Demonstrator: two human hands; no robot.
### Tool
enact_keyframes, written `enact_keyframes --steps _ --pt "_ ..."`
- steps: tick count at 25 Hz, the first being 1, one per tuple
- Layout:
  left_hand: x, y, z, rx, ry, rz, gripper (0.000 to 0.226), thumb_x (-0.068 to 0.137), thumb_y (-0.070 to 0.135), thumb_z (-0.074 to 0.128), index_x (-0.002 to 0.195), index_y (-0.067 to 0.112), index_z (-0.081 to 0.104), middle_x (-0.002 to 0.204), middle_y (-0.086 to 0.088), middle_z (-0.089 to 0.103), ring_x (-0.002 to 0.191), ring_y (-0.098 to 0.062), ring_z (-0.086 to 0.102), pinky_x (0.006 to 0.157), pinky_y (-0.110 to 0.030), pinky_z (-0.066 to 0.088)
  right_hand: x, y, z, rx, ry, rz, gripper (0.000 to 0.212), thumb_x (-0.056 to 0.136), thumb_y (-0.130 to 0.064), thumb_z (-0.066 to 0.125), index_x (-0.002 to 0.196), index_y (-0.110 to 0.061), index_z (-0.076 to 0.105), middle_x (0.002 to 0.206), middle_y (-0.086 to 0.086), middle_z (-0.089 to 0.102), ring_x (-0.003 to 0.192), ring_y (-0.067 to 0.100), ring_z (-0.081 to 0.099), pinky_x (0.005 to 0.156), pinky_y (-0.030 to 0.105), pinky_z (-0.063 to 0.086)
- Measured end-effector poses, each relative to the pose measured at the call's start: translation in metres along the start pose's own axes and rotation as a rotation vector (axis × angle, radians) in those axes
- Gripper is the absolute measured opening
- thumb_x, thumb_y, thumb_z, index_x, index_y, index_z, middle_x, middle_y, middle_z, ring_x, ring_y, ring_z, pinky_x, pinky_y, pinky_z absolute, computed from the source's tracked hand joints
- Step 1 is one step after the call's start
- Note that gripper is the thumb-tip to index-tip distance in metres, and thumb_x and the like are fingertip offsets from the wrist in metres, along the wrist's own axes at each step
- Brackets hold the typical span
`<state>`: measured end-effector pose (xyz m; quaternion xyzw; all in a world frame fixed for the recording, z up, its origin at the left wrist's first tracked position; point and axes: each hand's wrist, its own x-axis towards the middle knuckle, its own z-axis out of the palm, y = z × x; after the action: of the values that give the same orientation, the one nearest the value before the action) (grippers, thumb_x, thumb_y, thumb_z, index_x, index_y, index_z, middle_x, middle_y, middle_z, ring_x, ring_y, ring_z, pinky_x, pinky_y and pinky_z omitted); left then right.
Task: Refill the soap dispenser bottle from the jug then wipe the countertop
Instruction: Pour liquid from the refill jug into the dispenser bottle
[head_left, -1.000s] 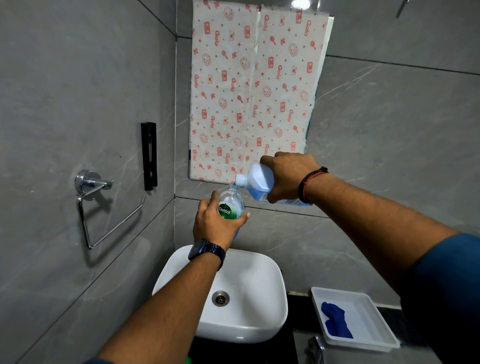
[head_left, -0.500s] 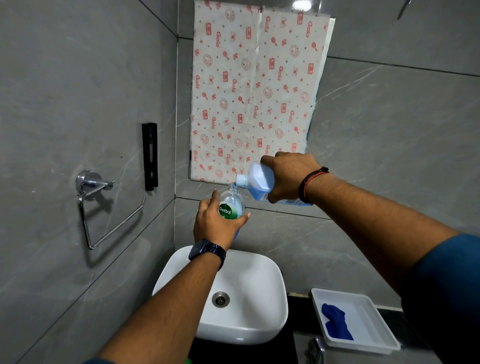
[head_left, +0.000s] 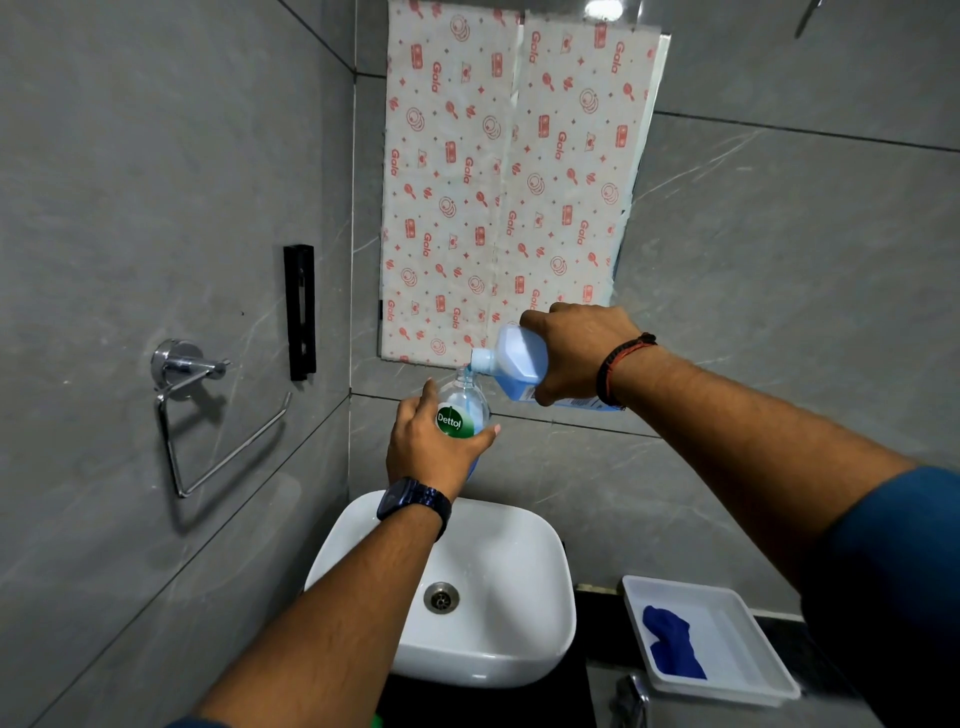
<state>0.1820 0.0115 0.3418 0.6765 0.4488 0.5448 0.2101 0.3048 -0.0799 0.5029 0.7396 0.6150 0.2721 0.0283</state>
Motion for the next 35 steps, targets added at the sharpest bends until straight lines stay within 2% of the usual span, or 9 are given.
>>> enact_keyframes --steps 12,16,20,23,26,30,35 --pt "-0.001 0.0 0.0 0.004 -0.015 -0.012 0.104 0.048 0.064 0.078 0.135 0.023 0.039 0.118 -0.004 0.051 0.102 -0.024 0.054 0.074 -0.032 0.049 0.001 0.0 0.002 -0.004 0.002 0.003 0.077 0.057 -0.052 0.08 0.121 -0.028 0.045 0.101 0.0 0.059 0.081 0.017 0.044 0.066 0.034 0.044" --pt "-0.001 0.0 -0.001 0.004 -0.02 -0.012 0.104 0.047 0.065 0.077 0.135 0.023 0.039 0.117 -0.004 0.051 0.103 -0.025 0.055 0.074 -0.031 0.048 0.001 0.0 0.003 -0.009 0.013 -0.002 0.076 0.057 -0.052 0.079 0.12 -0.028 0.045 0.1 0.0 0.058 0.08 0.017 0.044 0.063 0.032 0.04" --pt "-0.002 0.0 -0.002 0.008 -0.024 -0.026 0.104 0.047 0.065 0.077 0.135 0.024 0.038 0.117 -0.004 0.051 0.102 -0.025 0.055 0.074 -0.034 0.051 0.0 -0.001 0.007 0.03 0.008 0.006 0.074 0.056 -0.053 0.078 0.119 -0.029 0.045 0.099 -0.001 0.058 0.084 0.019 0.05 0.064 0.032 0.041" --pt "-0.002 -0.001 -0.004 0.0 -0.013 -0.042 0.104 0.047 0.066 0.077 0.134 0.024 0.04 0.115 -0.003 0.051 0.1 -0.024 0.056 0.074 -0.034 0.052 -0.002 -0.002 0.012 0.132 -0.019 0.03 0.07 0.054 -0.054 0.077 0.112 -0.028 0.046 0.093 -0.002 0.058 0.08 0.02 0.051 0.063 0.033 0.046" --pt "0.0 -0.001 -0.005 -0.011 -0.008 -0.052 0.104 0.045 0.067 0.077 0.134 0.025 0.04 0.112 -0.002 0.052 0.098 -0.024 0.056 0.074 -0.033 0.052 -0.003 -0.006 0.022 0.262 -0.041 0.08 0.068 0.053 -0.055 0.079 0.106 -0.027 0.047 0.088 -0.005 0.054 0.077 0.019 0.052 0.059 0.031 0.045" --pt "0.004 -0.005 -0.007 -0.014 0.004 -0.057 0.103 0.044 0.067 0.077 0.132 0.025 0.042 0.114 -0.004 0.053 0.098 -0.024 0.057 0.073 -0.032 0.049 -0.007 -0.009 0.042 0.554 -0.068 0.22 0.062 0.051 -0.054 0.079 0.095 -0.028 0.044 0.087 -0.005 0.055 0.076 0.018 0.055 0.055 0.03 0.044" --pt "0.0 -0.027 -0.012 -0.038 0.028 -0.074 0.095 0.046 0.061 0.08 0.127 0.024 0.047 0.114 -0.005 0.055 0.096 -0.025 0.058 0.071 -0.026 0.042 -0.022 -0.015 0.079 0.941 -0.028 0.389 0.057 0.048 -0.047 0.085 0.091 -0.03 0.052 0.089 -0.005 0.063 0.08 0.018 0.06 0.066 0.034 0.054"
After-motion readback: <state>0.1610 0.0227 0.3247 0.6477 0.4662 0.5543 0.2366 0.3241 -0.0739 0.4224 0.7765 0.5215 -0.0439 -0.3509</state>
